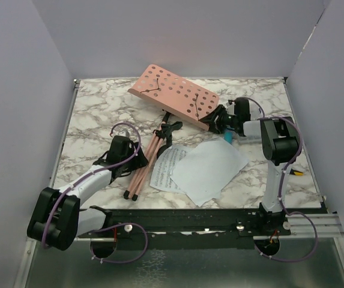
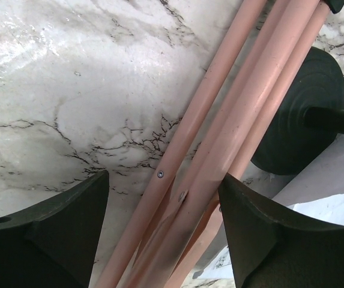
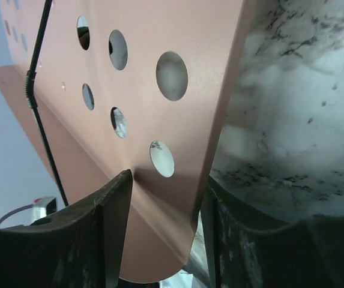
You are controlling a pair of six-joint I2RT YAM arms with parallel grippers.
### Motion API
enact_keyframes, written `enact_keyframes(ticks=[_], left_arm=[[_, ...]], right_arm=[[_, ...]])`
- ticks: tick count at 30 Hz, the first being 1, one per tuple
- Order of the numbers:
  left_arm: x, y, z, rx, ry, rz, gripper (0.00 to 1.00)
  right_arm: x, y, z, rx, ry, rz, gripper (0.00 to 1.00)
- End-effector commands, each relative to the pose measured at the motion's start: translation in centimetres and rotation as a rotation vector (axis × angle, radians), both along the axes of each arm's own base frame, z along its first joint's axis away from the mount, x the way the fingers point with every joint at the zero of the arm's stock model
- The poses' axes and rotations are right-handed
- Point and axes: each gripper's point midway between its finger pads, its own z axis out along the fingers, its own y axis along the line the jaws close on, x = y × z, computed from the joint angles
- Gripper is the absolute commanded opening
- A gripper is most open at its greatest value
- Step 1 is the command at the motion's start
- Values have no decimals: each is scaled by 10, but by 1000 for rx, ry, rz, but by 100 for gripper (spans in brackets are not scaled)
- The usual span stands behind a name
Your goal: Set up the instrument practice props
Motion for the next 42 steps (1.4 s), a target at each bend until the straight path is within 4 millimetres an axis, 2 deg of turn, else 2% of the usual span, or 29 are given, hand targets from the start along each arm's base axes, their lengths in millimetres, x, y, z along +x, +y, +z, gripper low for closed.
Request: enact_keyframes(ticks=[1,6,9,14,22,28,31,34,38,42], left_arm=[[7,2,2,31,-9,1,74],[4,3,-4,39,7,-2,74],[4,3,-4,42,7,-4,74],[5,3,-3,44,0,-9,74],[3,2,-4,50,-2,-35,72],[2,2,-5,55,-1,-41,72],[2,2,-4,52,-5,-43,72],[4,0,2,42,-19,-44,73],[10,-8,23,-10,-70,-53,77],[16,-7,48,-29,-151,-31,83]], right_arm=[[1,8,42,165,-124,24,49],[1,15,60,238,-189,52,29],[1,18,62,264,-205,62,23],[5,26,59,275,-211,80,27],[12,43,57,292,-225,125,42],[20,47,61,311,-248,132,44],[22,47,62,307,-252,126,38],[22,47,63,291,-258,130,21],[19,48,73,268,-282,153,1],[17,58,99,251,-344,199,0]])
